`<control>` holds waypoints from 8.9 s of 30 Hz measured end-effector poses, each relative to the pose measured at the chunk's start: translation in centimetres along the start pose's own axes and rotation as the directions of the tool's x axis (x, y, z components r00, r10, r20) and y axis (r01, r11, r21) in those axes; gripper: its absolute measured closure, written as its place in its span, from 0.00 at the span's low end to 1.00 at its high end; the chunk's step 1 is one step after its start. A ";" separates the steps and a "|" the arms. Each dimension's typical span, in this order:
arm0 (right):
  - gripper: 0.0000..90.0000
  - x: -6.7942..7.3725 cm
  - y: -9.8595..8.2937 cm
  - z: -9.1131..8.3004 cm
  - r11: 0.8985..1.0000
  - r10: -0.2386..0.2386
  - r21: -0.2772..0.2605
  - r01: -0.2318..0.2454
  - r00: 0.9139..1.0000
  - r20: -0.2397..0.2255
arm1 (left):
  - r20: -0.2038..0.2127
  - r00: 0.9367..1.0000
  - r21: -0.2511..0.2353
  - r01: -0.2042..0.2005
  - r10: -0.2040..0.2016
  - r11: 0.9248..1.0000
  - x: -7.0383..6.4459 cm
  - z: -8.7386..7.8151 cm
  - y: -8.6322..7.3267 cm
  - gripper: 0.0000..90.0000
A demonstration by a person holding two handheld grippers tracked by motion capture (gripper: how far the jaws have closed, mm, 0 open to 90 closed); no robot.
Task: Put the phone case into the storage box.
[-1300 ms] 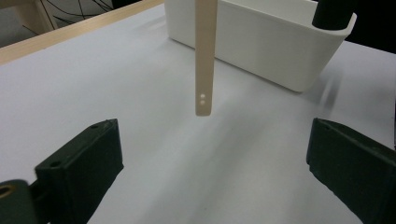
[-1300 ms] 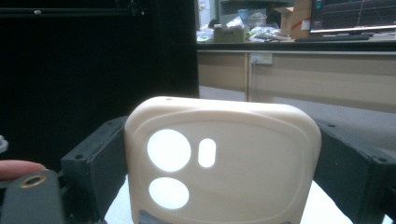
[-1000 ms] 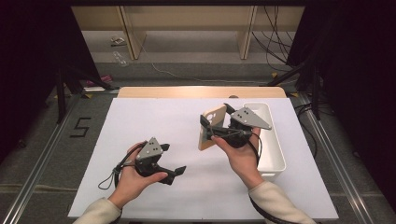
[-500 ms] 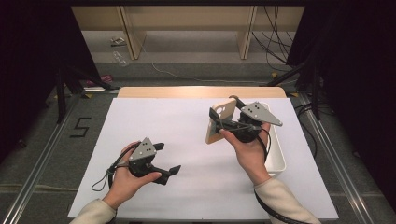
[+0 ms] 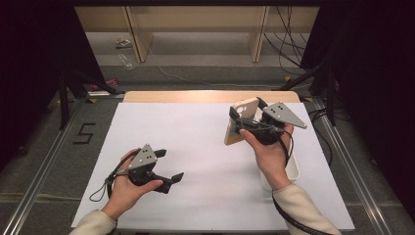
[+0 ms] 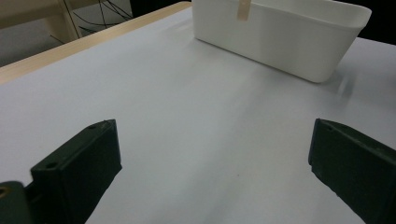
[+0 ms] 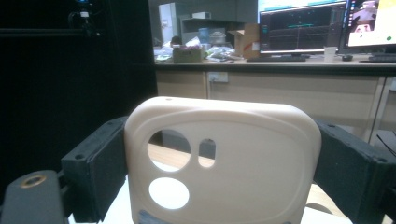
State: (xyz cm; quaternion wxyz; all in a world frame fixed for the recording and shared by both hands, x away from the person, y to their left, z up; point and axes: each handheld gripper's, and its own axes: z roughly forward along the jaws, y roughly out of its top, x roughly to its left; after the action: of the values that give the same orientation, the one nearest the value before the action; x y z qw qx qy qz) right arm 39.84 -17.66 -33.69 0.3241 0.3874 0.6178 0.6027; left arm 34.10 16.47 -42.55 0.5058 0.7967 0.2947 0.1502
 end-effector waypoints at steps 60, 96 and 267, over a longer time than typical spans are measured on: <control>0.13 -5.9 2.1 -2.0 0.999 0.004 -0.041 0.004 0.978 0.208 | -0.025 1.000 -0.001 -0.016 0.016 1.000 0.9 -0.4 -0.4 0.01; 0.13 -7.6 2.0 -1.7 0.999 -0.041 -0.008 0.044 0.961 0.274 | -0.037 0.999 -0.007 -0.023 0.023 1.000 1.3 -0.6 -0.7 0.01; 0.13 -11.9 1.0 6.8 0.991 -0.056 0.136 0.003 0.918 0.392 | -0.046 0.999 -0.032 -0.012 0.011 0.999 1.7 -0.7 -0.7 0.00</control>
State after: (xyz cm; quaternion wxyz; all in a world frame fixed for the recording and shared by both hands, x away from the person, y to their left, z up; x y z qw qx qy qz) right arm 51.72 -24.69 -33.97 0.4246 0.5121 0.5842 0.4650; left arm 34.85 18.21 -42.99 0.5108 0.7866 0.2992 0.1758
